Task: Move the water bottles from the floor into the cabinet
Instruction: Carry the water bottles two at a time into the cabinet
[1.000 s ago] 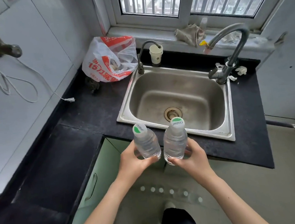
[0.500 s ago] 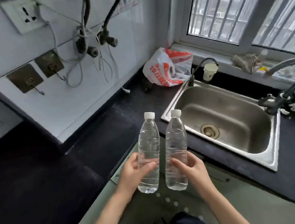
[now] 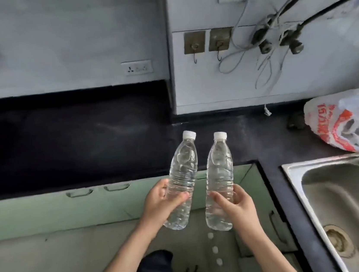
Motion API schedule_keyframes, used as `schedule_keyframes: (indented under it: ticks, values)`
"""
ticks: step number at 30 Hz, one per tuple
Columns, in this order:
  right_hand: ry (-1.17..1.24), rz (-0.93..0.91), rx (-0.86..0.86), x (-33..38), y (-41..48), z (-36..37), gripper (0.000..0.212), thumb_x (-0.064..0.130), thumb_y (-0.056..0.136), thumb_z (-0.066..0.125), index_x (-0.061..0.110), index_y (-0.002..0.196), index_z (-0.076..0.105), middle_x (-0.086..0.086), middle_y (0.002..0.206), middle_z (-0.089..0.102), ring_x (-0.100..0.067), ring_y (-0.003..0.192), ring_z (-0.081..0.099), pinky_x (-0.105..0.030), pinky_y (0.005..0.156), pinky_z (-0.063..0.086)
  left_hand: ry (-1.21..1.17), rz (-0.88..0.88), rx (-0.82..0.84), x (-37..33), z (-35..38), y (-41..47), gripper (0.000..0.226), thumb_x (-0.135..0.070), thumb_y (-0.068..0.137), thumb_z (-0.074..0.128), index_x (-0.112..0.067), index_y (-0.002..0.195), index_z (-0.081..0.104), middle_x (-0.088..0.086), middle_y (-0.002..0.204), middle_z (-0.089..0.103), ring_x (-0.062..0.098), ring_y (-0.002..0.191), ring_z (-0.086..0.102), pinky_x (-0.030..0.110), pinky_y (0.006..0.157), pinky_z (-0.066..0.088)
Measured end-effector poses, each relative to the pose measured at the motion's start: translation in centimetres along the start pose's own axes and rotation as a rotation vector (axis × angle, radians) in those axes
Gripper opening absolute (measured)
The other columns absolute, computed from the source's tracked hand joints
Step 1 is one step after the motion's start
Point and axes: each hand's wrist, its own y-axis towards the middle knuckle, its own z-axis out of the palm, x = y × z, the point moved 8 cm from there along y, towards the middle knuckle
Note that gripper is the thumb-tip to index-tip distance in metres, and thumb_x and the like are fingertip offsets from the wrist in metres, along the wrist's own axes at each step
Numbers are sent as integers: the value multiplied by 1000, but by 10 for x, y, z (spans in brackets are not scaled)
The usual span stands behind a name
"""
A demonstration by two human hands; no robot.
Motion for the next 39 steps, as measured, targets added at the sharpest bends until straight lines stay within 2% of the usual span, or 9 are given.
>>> schedule_keyframes:
  ticks: [4, 7, 10, 17, 21, 25, 30, 34, 39]
  values:
    - [-68, 13, 205, -14, -15, 49, 27, 21, 83, 79, 13, 104, 66, -7, 92, 77, -24, 81, 75, -25, 66, 57, -68, -95, -217, 49, -48, -65, 58, -48, 68, 86, -24, 117, 64, 0, 112, 73, 18, 100, 70, 37, 85, 58]
    - [-132, 12, 361, -24, -31, 96, 25, 21, 83, 79, 12, 102, 66, -8, 91, 77, -25, 80, 75, -25, 63, 58, -139, -112, -421, 71, -87, -122, 35, -25, 74, 85, -19, 105, 68, 0, 95, 77, 15, 84, 73, 22, 67, 57]
    - [-213, -5, 511, -30, -56, 151, 28, 28, 79, 82, 16, 99, 66, -10, 92, 76, -31, 82, 74, -47, 76, 61, -214, -99, -640, 82, -128, -180, 34, -19, 69, 86, -10, 98, 69, 5, 85, 76, 18, 76, 71, 21, 62, 55]
    - [-342, -77, 875, -46, -158, 291, 23, 16, 82, 79, 16, 99, 65, -3, 87, 77, -19, 79, 75, -42, 76, 61, -375, -115, -1046, 145, -203, -335, 43, -30, 62, 84, -11, 96, 68, 18, 92, 74, 40, 86, 72, 53, 80, 58]
    - [-400, -97, 1076, -86, -251, 362, 25, 13, 81, 79, 15, 102, 65, 8, 83, 76, -8, 75, 73, -25, 65, 57, -428, -173, -1247, 196, -235, -443, 33, -25, 67, 84, -14, 93, 69, 10, 88, 76, 33, 83, 72, 34, 69, 59]
    - [-484, -89, 1204, -144, -357, 418, 25, 16, 77, 83, 16, 98, 69, 0, 83, 77, -18, 79, 74, -42, 77, 59, -473, -217, -1391, 241, -265, -557, 22, -12, 78, 82, -9, 93, 66, 4, 83, 76, 9, 70, 71, 12, 57, 48]
    - [-541, -54, 1324, -187, -473, 483, 38, 36, 64, 85, 14, 90, 69, -7, 83, 75, -33, 82, 72, -52, 78, 59, -451, -271, -1552, 284, -304, -680, 22, -17, 76, 83, -15, 92, 67, 0, 80, 77, 15, 73, 72, 20, 63, 51]
    - [-562, -68, 1395, -201, -534, 537, 32, 23, 71, 87, 10, 93, 69, -11, 86, 74, -39, 84, 71, -52, 71, 61, -522, -244, -1643, 306, -337, -738, 20, -14, 78, 81, -10, 91, 66, 4, 78, 76, 18, 69, 72, 14, 58, 48]
    - [-633, -36, 1487, -223, -583, 599, 22, 16, 78, 83, 13, 95, 68, -10, 92, 73, -31, 82, 72, -28, 58, 59, -634, -238, -1707, 339, -381, -768, 18, -13, 80, 79, -10, 93, 66, 6, 80, 75, 17, 71, 71, 14, 58, 49]
